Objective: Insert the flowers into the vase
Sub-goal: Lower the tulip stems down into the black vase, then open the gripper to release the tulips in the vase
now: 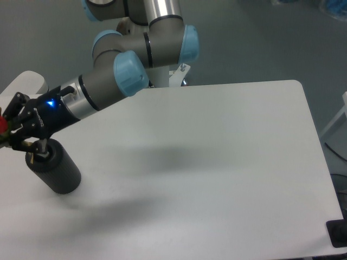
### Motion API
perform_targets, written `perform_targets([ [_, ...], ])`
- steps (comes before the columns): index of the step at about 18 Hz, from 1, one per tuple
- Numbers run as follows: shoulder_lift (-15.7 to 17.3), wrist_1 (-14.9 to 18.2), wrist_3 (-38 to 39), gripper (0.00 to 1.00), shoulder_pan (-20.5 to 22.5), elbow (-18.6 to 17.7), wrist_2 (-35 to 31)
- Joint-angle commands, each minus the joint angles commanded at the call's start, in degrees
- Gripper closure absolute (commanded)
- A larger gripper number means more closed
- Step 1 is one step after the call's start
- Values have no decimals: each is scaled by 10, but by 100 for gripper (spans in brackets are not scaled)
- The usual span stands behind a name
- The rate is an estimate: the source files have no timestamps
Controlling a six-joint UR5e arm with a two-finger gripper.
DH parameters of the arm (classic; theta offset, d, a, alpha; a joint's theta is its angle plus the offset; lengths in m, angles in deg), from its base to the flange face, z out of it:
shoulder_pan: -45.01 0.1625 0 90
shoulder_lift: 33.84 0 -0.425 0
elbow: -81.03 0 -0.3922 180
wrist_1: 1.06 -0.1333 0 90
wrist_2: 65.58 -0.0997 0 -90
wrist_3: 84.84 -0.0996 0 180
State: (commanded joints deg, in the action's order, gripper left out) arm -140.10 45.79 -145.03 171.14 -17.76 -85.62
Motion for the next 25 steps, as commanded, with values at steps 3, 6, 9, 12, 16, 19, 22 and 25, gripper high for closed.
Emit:
perform_targets([
  [3,-7,-1,-48,97,0,-22,-4],
  [6,-11,0,-84,96,0,-39,-4],
  [9,-18,0,-96,95,2,-42,-4],
  [12,-29,-1,-110,93,6,-48,-4],
  [16,-33,0,-136,88,12,-62,-4],
  [19,-35,0,-138,77,18,-66,-4],
  [22,-35,-1,-139,53,26,-69,-4],
  [25,-33,-2,-140,28,42,-80,-3],
])
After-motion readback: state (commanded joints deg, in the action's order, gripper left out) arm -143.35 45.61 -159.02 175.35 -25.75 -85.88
